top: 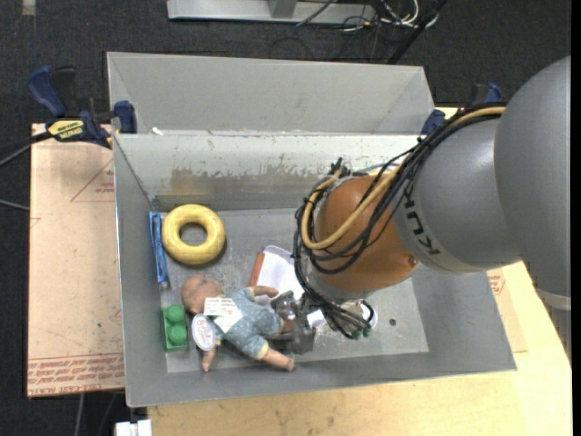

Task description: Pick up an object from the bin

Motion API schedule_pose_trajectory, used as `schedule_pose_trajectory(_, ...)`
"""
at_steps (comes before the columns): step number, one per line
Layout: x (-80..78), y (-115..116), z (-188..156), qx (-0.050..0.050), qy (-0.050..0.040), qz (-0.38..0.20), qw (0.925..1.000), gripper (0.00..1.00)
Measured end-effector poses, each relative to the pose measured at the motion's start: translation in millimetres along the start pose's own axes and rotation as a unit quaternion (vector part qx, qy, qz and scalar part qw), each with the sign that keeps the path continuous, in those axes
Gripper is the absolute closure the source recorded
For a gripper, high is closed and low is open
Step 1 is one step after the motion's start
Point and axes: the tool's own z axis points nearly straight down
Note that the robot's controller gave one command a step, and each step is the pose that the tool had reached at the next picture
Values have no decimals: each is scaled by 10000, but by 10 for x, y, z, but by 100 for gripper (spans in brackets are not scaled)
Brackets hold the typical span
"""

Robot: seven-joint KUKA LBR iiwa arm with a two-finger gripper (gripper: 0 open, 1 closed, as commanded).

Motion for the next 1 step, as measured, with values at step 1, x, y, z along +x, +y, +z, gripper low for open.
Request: schedule_pose_trajectory(1, -143, 124, -1505, 0, -14, 326, 9995, 100)
